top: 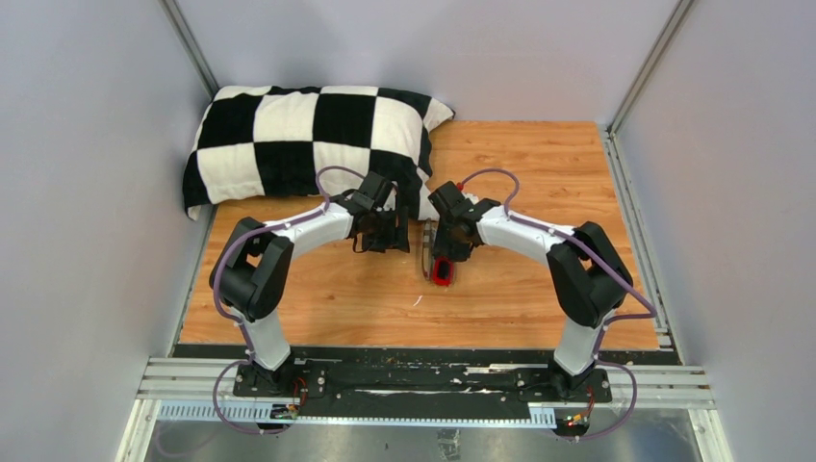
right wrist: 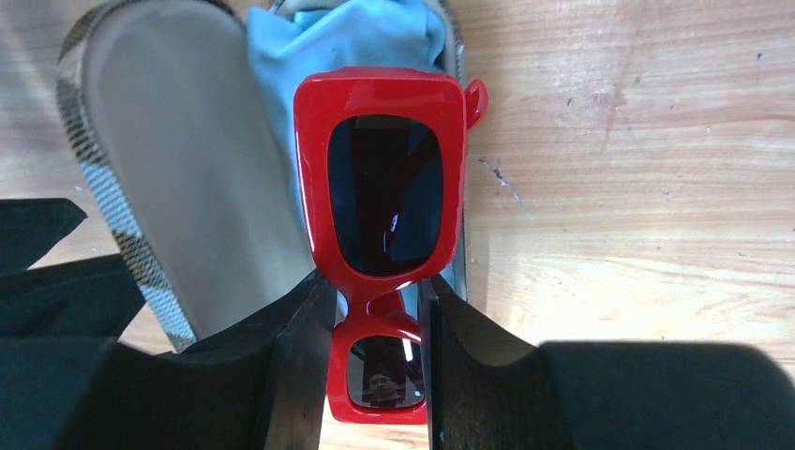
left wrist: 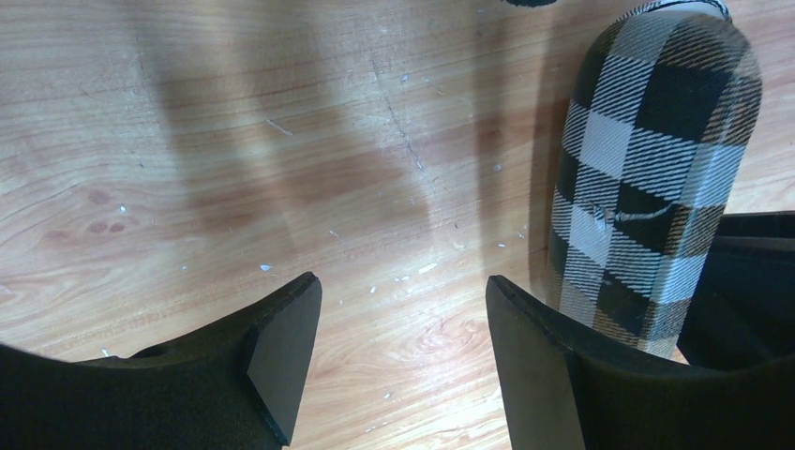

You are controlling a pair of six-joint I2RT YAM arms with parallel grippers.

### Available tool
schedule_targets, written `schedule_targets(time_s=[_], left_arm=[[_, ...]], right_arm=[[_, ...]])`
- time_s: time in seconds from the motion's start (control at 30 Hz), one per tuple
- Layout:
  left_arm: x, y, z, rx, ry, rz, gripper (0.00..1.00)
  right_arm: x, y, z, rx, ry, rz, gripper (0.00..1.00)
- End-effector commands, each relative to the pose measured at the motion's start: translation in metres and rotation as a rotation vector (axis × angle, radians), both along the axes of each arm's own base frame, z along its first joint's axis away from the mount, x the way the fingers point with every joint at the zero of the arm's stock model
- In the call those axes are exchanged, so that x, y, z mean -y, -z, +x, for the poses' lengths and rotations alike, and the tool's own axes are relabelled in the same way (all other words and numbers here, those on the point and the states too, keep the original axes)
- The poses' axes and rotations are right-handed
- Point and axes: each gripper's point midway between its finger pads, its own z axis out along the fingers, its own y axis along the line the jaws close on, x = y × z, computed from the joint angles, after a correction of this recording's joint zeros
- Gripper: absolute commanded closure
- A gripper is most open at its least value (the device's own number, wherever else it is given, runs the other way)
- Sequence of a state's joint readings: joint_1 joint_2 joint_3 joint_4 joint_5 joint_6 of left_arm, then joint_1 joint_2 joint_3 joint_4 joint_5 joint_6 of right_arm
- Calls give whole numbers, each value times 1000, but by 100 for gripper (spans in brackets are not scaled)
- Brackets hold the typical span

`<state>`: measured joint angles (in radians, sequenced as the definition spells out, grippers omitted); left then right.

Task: Organize the sunglasses
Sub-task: Place the sunglasses in the sunglasses case.

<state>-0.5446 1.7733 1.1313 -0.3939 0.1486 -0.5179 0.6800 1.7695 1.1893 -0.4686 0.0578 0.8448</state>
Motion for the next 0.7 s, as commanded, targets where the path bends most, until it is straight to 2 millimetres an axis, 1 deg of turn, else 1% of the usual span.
schedule_targets(time_s=[0.0,0.13,0.33,0.6,0.67], left_arm=[[3,-10,0,18,4,-38,30],[4,-12,-1,22,10,-41,30],[6,-13,-2,19,25,-48,30],[20,-10,-3,-7,88,-58,30],[22,-10,-2,-10,97,-59,30]], right_arm=[[3,2,7,14,14,-65,100],[3,5,9,14,0,-75,100],[-3,1,15,33,-55,-71,100],[-6,13,14,-9,-121,-104,100],[-4,14,13,-14,-142,-123,100]])
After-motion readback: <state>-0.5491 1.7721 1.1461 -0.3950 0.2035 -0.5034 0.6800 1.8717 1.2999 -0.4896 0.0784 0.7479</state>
